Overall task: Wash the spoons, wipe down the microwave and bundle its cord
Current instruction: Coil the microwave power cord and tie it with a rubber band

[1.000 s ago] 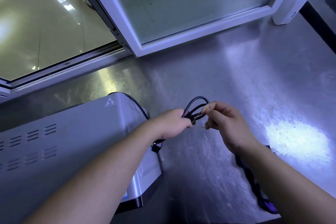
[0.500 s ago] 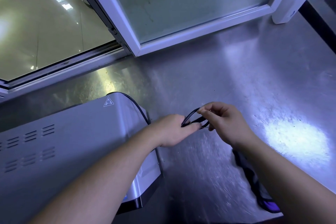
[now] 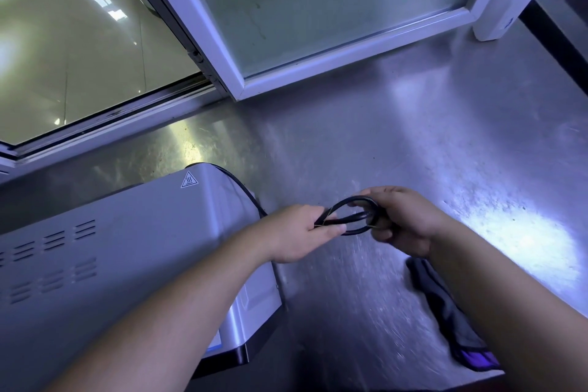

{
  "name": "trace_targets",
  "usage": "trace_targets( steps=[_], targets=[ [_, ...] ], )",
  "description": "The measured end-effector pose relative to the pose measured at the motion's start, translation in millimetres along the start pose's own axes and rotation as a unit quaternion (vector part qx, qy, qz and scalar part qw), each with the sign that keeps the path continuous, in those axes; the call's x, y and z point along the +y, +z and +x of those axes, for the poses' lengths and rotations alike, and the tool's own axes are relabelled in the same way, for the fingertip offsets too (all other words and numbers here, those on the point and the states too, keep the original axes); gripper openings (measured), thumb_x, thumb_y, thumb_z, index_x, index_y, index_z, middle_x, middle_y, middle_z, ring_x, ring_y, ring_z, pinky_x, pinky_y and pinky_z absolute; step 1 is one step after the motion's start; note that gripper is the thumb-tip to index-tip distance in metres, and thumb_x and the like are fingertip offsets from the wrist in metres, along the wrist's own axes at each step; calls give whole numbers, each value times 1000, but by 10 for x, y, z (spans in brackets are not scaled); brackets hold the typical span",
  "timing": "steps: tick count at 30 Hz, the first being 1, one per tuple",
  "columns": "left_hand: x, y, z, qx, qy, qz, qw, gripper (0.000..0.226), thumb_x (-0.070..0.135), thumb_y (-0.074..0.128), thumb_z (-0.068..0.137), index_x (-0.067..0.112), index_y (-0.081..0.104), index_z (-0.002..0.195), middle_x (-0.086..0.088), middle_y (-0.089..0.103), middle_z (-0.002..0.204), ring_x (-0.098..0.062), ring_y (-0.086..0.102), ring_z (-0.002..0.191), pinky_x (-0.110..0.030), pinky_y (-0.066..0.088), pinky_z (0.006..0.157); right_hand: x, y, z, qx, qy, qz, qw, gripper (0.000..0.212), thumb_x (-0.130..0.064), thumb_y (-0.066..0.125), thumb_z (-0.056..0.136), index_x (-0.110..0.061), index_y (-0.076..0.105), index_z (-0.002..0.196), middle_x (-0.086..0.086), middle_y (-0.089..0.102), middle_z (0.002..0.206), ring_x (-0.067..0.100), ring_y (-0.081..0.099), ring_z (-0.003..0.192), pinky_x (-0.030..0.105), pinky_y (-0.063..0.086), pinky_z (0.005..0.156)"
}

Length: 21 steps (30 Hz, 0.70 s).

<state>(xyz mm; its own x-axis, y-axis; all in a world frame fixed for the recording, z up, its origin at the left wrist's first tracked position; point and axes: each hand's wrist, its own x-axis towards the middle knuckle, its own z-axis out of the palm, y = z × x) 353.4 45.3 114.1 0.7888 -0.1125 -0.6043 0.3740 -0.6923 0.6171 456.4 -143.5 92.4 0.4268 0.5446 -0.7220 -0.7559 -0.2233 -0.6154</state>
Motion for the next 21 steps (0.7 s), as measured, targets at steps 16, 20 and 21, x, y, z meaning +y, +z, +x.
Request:
trace_targets(
  steps=[16,20,21],
  targets=[
    [32,-28,35,89,-11,-208,974,28,46,58,102,18,54,100,23,64,66,7,53,55,-24,40,66,329,389,-58,-70,122,185,973,11,-14,54,99,-12,60,90,-4,35,63,6,37,47,16,22,38],
    [48,-55,30,108,-25,-187,976,24,42,66,99,20,57,99,13,68,74,4,57,59,-25,46,71,315,420,-37,-66,135,164,975,13,-12,55,99,-12,62,88,-2,47,68,7,54,56,15,28,39],
    [45,-67,38,111,-29,-168,979,25,47,68,96,23,59,94,11,70,76,0,60,65,-29,50,76,314,431,-30,-63,132,163,976,13,-11,55,99,-12,62,89,-1,50,69,7,57,59,14,30,39]
  ],
)
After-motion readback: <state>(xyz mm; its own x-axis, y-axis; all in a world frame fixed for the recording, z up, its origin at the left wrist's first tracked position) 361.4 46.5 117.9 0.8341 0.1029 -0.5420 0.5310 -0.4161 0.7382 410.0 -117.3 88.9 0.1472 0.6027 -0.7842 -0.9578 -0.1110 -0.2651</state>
